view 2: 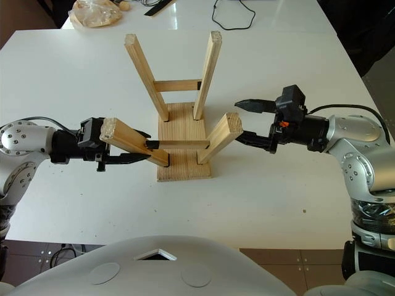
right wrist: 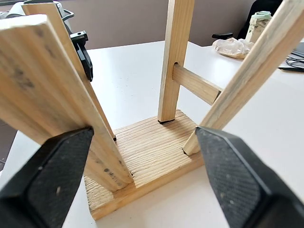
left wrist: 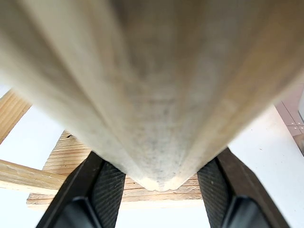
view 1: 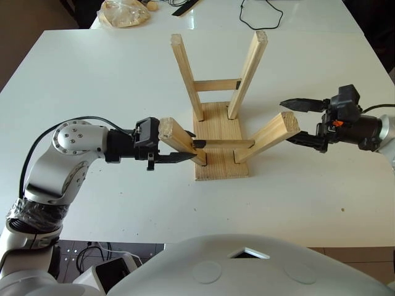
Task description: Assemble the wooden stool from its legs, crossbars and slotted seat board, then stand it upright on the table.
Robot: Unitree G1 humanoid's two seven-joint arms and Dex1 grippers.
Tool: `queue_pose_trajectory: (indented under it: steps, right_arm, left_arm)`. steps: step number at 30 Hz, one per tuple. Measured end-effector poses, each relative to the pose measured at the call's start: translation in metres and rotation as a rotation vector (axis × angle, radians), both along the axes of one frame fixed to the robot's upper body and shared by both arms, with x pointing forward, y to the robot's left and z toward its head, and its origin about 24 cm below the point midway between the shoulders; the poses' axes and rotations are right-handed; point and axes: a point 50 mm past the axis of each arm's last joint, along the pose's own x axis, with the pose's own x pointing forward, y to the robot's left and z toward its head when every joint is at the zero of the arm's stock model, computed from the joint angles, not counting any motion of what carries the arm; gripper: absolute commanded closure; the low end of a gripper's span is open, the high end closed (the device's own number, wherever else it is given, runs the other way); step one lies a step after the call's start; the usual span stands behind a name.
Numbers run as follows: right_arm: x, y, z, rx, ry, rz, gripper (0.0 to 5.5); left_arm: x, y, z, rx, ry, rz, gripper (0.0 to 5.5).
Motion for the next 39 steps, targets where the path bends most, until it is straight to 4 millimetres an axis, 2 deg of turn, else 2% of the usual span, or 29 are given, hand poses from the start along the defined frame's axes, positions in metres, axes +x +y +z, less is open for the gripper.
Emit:
queue_pose_trajectory:
  steps: [3,7,10,12,14,17,18,21,24,25,35,37,39]
  right_arm:
    - [0.0,-0.003,0.009,0.045,-0.022,-0.027,1.55]
    - [0.008,-0.004,0.043,0.208,-0.126,-0.111,1.55]
    - [0.005,0.015,0.087,0.417,-0.272,-0.111,1.55]
    - [-0.001,0.025,0.101,0.496,-0.303,-0.092,1.55]
    - [-0.011,0.046,0.112,0.546,-0.325,-0.061,1.55]
    - [-0.013,0.069,0.102,0.531,-0.279,-0.066,1.55]
    - [-0.013,0.084,0.092,0.521,-0.249,-0.082,1.55]
    - [-0.01,0.103,0.068,0.484,-0.176,-0.138,1.55]
    - [-0.005,0.116,0.039,0.439,-0.106,-0.242,2.04]
    - [-0.005,0.118,0.035,0.435,-0.097,-0.257,2.23]
    - [-0.012,0.129,0.008,0.305,-0.134,-0.307,2.23]
    - [-0.013,0.13,-0.01,0.24,-0.103,-0.308,2.23]
    - [-0.017,0.128,-0.041,0.137,-0.018,-0.31,2.23]
  left_arm:
    - [0.001,0.0,0.0,0.0,0.0,0.018,3.45]
    - [0.004,0.0,-0.001,-0.006,0.0,0.077,3.45]
    - [0.003,-0.005,-0.002,-0.016,0.01,0.105,3.45]
    - [0.003,-0.011,-0.004,-0.031,0.01,0.123,3.45]
    - [0.002,-0.019,-0.006,-0.045,0.012,0.145,3.45]
    - [0.002,-0.022,-0.006,-0.046,0.013,0.151,3.45]
    - [0.003,-0.023,-0.005,-0.041,0.014,0.151,3.45]
    - [0.004,-0.024,-0.004,-0.033,0.02,0.146,3.45]
    - [0.006,-0.027,-0.003,-0.021,0.025,0.134,3.45]
    - [0.006,-0.028,-0.003,-0.019,0.025,0.131,3.45]
    - [0.007,-0.028,-0.001,-0.013,0.02,0.129,3.45]
    - [0.007,-0.028,-0.001,-0.012,0.02,0.129,3.45]
    - [0.007,-0.027,-0.001,-0.01,0.02,0.128,3.45]
